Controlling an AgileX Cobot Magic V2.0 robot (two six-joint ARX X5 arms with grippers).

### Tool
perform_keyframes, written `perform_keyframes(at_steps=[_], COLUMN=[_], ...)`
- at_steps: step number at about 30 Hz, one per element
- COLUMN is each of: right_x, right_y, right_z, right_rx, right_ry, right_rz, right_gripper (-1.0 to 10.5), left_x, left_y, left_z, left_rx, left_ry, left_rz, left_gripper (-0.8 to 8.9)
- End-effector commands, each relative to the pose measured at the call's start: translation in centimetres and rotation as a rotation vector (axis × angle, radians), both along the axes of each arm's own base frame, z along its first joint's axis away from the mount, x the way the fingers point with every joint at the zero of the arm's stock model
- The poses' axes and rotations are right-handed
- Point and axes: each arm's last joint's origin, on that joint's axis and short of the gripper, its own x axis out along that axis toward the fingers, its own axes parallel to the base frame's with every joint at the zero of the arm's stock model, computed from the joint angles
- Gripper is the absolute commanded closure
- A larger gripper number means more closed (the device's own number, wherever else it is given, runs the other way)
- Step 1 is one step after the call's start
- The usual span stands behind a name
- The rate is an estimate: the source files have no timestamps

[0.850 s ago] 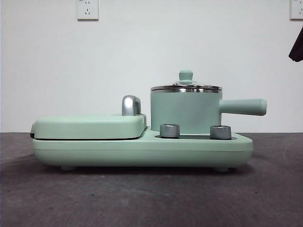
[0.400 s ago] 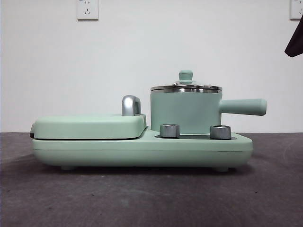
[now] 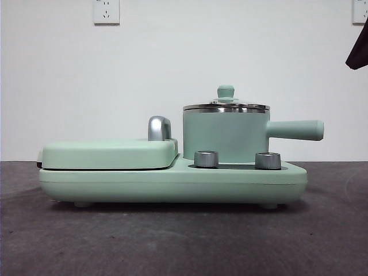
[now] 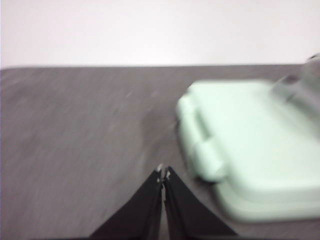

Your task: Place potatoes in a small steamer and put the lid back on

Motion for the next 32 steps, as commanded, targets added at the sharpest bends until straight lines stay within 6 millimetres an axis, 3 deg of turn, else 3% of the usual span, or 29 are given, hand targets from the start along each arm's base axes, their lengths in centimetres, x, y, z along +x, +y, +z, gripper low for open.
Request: perform_keyframes(at_steps=[1, 5, 9, 26, 29, 32], right_x=[0.1, 0.1, 0.1, 0.0, -0.7, -1.2], right_y=[0.1, 0.1, 0.1, 0.1, -0.4, -1.4], right_z=[0.2, 0.2, 0.3, 0.3, 0.9, -0.2], right_rx=[0.013, 0.013, 0.013, 0.015, -0.063, -0.061], right_ry=[-0.005, -0.005, -0.009, -0.013, -0.134, -0.323], right_rz=[-0.003, -0.003, -0.003, -0.001, 0.024, -0.023], right_gripper=[9.3, 9.3, 9.3, 9.3, 9.3, 9.3], left_x=[0.2, 0.5, 0.7, 0.7, 0.7, 0.7], left_y=[0.4, 0.9, 1.0, 1.0, 1.0, 1.0], left_z=[-3.4, -5.9, -5.4, -5.3, -5.3, -5.3], left_rx=[-0.009, -0.037, -0.032, -0.053, -0.053, -0.053], left_ry=[0.014, 0.029, -0.057, -0.062, -0.062, -0.062], left_rz=[0.047, 0.106, 0.112, 0.114, 0.114, 0.114], left_gripper=[8.07, 8.07, 8.07, 8.07, 8.07, 8.07])
